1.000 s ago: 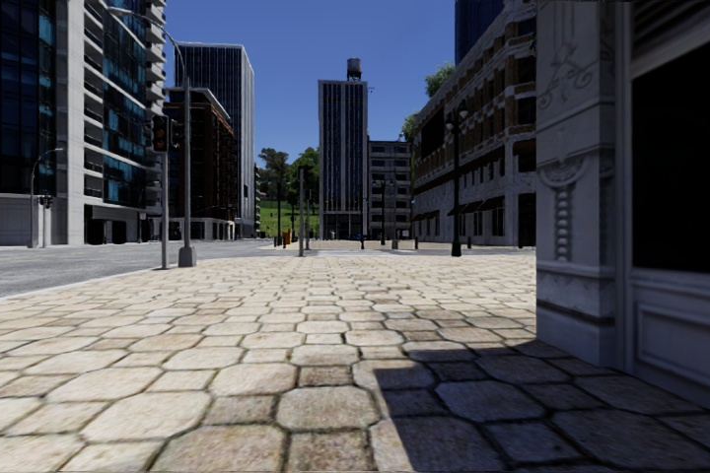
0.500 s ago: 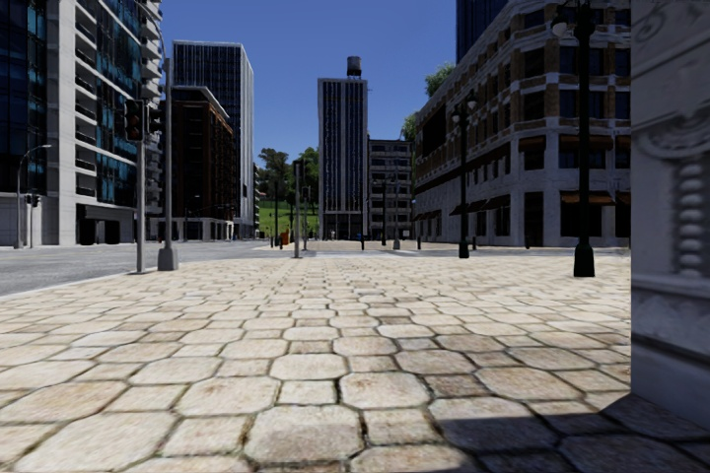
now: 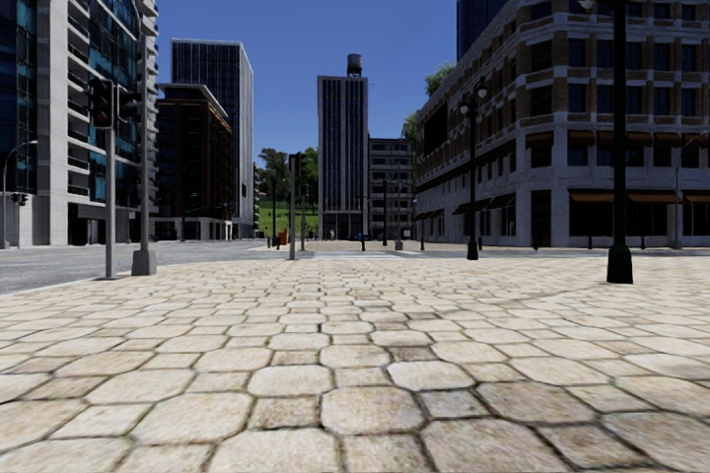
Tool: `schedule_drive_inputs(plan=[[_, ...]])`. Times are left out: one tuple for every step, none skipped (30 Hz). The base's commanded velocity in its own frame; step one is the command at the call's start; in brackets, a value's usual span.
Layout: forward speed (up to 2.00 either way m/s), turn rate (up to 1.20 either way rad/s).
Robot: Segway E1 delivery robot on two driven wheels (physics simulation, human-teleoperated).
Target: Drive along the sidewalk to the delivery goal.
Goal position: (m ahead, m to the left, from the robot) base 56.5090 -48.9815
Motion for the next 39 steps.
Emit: schedule_drive_inputs(plan=[[2.00, 0.00], [2.00, 0.00], [2.00, 0.00], [2.00, 0.00], [2.00, 0.00], [2.00, 0.00], [2.00, 0.00], [2.00, 0.00], [2.00, 0.00], [2.00, 0.00], [2.00, 0.00], [2.00, 0.00], [2.00, 0.00], [2.00, 0.00], [2.00, 0.00], [2.00, 0.00], [2.00, 0.00], [2.00, 0.00], [2.00, 0.00], [2.00, 0.00], [2.00, 0.00], [2.00, 0.00], [2.00, 0.00], [2.00, 0.00], [2.00, 0.00], [2.00, 0.00], [2.00, 0.00], [2.00, 0.00], [2.00, 0.00], [2.00, 0.00], [2.00, 0.00], [2.00, 0.00], [2.00, 0.00], [2.00, 0.00], [2.00, 0.00], [2.00, 0.00], [2.00, 0.00], [2.00, 0.00], [2.00, 0.00]])
